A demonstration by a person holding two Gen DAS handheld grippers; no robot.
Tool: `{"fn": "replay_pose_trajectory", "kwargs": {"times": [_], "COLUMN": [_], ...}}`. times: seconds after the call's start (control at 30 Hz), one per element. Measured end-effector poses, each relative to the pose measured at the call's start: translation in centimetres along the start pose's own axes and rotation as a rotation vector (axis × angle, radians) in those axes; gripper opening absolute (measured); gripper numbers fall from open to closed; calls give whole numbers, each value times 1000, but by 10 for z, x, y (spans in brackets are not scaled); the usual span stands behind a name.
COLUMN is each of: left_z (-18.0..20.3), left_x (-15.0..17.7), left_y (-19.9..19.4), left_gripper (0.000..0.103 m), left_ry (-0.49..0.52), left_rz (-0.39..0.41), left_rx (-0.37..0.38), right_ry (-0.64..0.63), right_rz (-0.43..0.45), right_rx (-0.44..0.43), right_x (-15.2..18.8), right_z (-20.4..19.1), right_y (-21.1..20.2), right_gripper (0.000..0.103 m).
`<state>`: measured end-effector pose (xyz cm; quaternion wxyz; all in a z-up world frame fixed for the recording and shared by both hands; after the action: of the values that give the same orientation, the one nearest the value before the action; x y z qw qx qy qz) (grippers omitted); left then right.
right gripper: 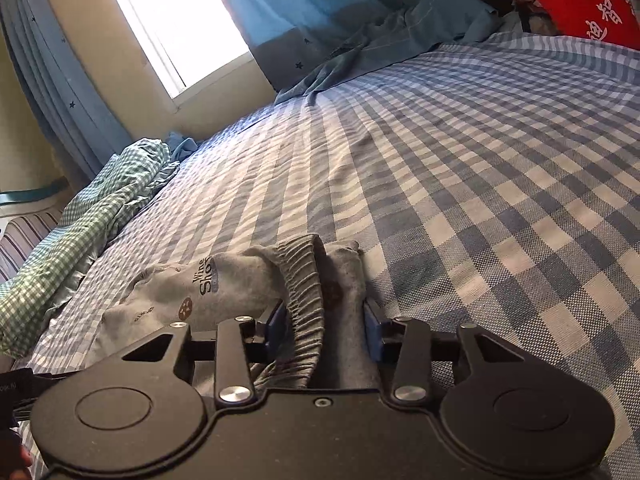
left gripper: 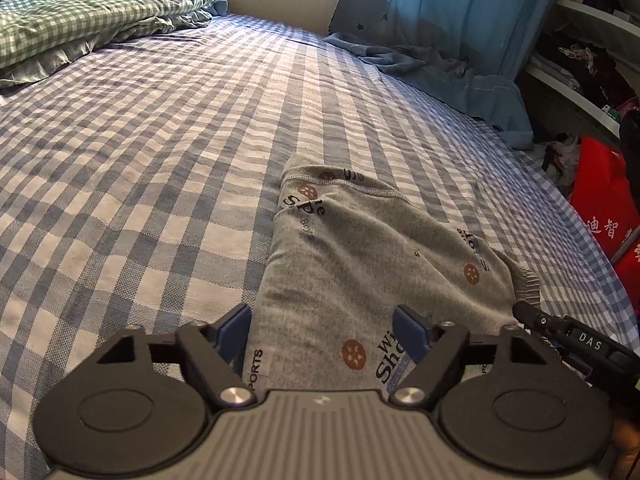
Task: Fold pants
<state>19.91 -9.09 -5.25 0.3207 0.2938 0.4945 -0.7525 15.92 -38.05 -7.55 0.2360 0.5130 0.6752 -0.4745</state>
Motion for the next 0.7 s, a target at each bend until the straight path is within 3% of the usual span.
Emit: {"fn": "replay_pose_trajectory", "kwargs": {"times": [0.13, 0.2, 0.43, 0.7], "left_z": [-5, -8, -4, -6], "left_x": [-1, -1, -2, 1], "left_y": [-1, -1, -1, 7], "left_gripper": [56, 51, 46, 51], "left_ry": [-14, -20, 1, 3], "left_rz": [3, 2, -9, -34], "left_rx": [-28, -33, -40, -38], "right_ry": [-49, -64, -27, -12], "right_rz": [0, 3, 2, -7], "right_rx": [14, 19, 20, 9], "right_x": [2, 3, 2, 1], "right_z": [-7, -10, -9, -6], "right_y": [-1, -1, -1, 0], "right_gripper": [35, 31, 28, 29]}}
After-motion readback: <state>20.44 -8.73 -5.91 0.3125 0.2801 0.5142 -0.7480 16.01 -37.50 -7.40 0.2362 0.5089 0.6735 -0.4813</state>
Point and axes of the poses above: each gripper's, at about its wrist camera, not at the fingertips, and y roughly the way its jaws point, z to its right, x to its underside, the point moved 6 cm from there along y, roughly the way its jaws point, and after that the axes turned 12 degrees about z, right-handed, at the moved point
